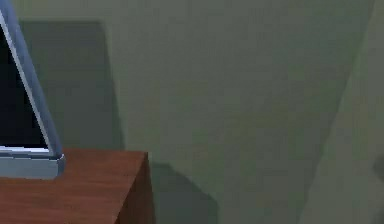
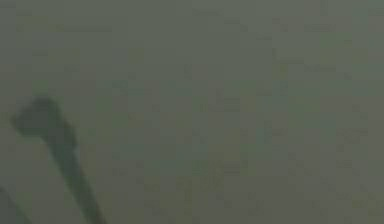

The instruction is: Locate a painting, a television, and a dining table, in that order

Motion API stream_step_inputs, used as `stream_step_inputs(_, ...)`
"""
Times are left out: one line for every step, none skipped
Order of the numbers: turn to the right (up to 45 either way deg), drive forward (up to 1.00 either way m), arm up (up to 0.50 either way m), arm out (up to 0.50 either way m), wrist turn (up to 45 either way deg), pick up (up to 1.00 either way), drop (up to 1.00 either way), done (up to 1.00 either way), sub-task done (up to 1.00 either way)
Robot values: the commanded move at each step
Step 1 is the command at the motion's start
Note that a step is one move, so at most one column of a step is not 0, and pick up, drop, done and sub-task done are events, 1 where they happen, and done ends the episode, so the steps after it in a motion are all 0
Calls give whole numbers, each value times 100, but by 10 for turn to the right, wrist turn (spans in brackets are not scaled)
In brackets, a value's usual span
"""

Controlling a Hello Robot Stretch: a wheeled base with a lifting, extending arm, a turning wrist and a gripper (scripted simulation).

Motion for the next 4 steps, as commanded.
stream_step_inputs(-450, 0, 0, 0, 0, 0, 0, 0, 0)
stream_step_inputs(0, 0, 0, 0, 0, 0, 0, 0, 100)
stream_step_inputs(-450, 0, 0, 0, 0, 0, 0, 0, 0)
stream_step_inputs(-240, 0, 0, 0, 0, 0, 0, 0, 0)
